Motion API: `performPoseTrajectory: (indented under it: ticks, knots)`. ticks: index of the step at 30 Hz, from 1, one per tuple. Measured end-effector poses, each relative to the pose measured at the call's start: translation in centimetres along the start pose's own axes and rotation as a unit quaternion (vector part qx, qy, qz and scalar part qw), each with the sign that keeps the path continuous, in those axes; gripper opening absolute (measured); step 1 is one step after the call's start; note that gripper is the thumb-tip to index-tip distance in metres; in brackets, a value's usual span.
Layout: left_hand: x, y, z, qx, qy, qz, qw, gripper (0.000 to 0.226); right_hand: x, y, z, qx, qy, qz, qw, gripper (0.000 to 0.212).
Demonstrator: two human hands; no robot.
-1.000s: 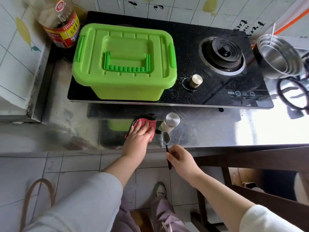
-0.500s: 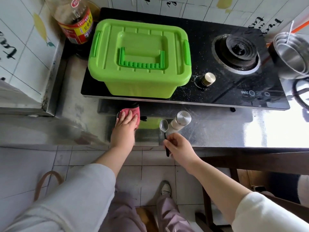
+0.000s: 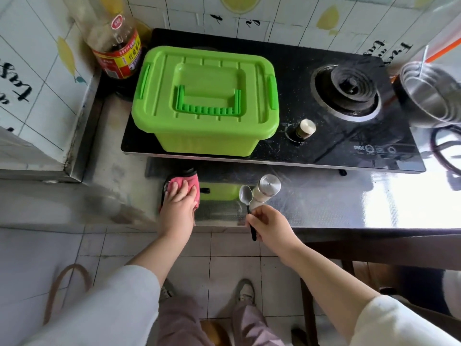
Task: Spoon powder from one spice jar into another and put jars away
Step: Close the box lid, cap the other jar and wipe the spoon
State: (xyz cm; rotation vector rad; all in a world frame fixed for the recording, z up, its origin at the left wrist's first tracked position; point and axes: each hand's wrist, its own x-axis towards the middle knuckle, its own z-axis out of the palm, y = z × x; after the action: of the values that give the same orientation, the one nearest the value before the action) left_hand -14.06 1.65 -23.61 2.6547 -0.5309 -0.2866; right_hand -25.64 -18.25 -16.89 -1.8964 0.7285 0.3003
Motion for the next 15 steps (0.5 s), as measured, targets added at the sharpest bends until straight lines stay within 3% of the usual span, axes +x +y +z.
performPoseTrajectory:
  ticks: [6,15]
  knots:
    - [0.1,4.6,3.1,-0.001,-0.052,0.100,0.994,0.043,-0.4,1.1,-1.5,0.000,-0.011,0.006,1.000,0.014]
    - [-4.1,8.0,5.5,-0.068,-0.078,0.153,0.983,0.058,-2.1,2.0,-2.8,0.019,-0.020,-0.010,1.000,0.016]
